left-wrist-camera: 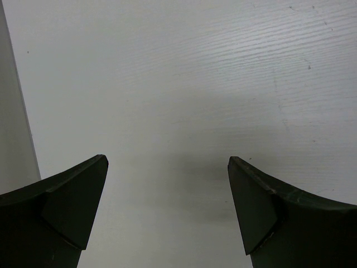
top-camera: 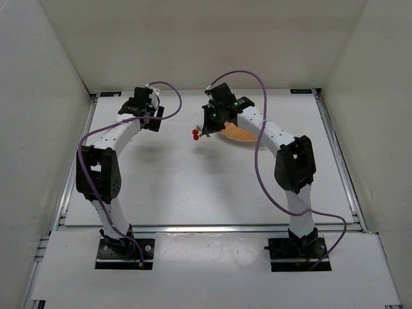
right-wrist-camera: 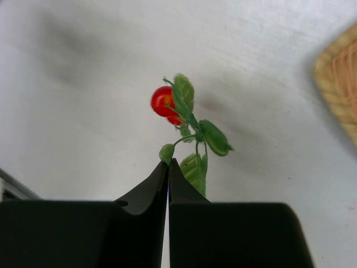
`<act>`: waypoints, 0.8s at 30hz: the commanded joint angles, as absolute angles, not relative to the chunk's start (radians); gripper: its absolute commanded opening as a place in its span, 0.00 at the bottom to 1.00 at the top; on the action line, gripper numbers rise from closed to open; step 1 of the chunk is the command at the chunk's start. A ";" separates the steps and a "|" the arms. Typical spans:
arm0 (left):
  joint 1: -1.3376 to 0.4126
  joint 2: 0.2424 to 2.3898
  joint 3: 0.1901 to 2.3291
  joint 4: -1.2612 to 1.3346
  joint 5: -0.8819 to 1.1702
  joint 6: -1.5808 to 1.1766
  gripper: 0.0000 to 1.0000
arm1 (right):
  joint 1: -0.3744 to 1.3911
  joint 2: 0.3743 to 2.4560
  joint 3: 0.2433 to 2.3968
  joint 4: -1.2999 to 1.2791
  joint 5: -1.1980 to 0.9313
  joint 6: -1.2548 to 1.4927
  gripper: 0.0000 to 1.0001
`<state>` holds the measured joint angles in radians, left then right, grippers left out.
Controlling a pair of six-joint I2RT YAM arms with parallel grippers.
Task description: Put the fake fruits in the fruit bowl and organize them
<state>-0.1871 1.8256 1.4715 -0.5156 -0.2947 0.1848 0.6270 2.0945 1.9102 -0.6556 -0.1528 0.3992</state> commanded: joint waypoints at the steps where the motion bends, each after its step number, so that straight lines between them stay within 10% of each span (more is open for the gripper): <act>1: -0.183 1.810 1.482 -0.515 -0.278 0.172 1.00 | 0.569 2.042 1.980 -0.650 -0.170 0.448 0.00; 24: -0.183 1.819 1.473 -0.525 -0.278 0.172 1.00 | 0.195 2.117 1.798 -0.598 -0.115 0.540 0.00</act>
